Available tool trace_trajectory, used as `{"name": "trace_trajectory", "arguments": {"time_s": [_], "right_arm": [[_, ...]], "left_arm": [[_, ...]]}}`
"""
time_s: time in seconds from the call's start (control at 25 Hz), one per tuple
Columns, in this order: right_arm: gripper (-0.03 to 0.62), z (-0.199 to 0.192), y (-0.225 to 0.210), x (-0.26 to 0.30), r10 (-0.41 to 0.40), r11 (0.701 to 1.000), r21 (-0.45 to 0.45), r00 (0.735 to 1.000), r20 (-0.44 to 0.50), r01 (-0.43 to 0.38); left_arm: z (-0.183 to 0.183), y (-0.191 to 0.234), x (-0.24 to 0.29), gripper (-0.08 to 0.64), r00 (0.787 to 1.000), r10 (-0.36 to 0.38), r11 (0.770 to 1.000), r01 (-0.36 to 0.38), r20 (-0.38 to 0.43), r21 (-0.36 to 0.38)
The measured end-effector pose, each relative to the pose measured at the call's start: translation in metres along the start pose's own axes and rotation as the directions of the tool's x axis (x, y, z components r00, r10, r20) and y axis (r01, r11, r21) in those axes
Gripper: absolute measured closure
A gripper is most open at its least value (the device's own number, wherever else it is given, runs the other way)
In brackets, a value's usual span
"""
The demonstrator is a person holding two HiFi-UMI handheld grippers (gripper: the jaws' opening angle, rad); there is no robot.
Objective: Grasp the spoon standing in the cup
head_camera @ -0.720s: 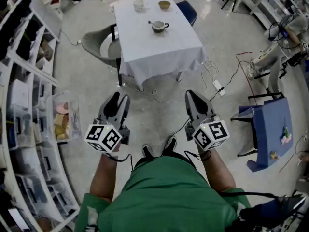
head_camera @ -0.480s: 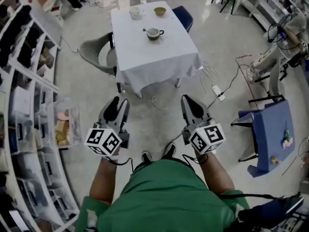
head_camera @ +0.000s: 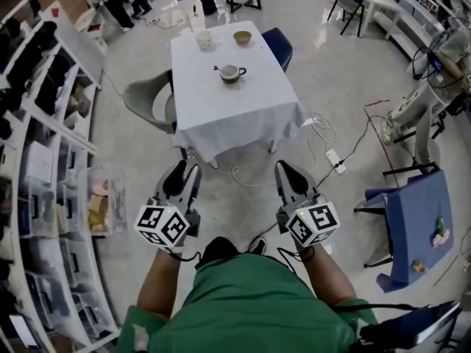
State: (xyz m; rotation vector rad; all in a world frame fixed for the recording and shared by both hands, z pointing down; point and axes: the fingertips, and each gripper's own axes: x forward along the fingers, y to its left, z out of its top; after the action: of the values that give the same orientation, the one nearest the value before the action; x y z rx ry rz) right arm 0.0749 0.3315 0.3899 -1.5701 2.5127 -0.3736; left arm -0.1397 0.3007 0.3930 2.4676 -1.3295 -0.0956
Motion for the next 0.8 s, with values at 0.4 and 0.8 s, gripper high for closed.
{"name": "trace_trajectory", "arguments": {"time_s": [0.4, 0.8], "right_arm": [[0.577, -0.006, -0.041, 0.031, -0.038, 0.999, 0.01, 0.999, -0.023, 0.038], [0.577, 0.015, -0.107, 0.118, -0.143, 0.989, -0.046, 0.989, -0.029, 0.142]], "left_arm": [[0.001, 0.022, 0.051, 0.383, 1.0, 0.01, 1.0, -0.01, -0.009, -0.002], [0.025, 0.085, 0.165, 0.41, 0.999, -0.032, 0.998, 0.033, 0.02, -0.053]]}}
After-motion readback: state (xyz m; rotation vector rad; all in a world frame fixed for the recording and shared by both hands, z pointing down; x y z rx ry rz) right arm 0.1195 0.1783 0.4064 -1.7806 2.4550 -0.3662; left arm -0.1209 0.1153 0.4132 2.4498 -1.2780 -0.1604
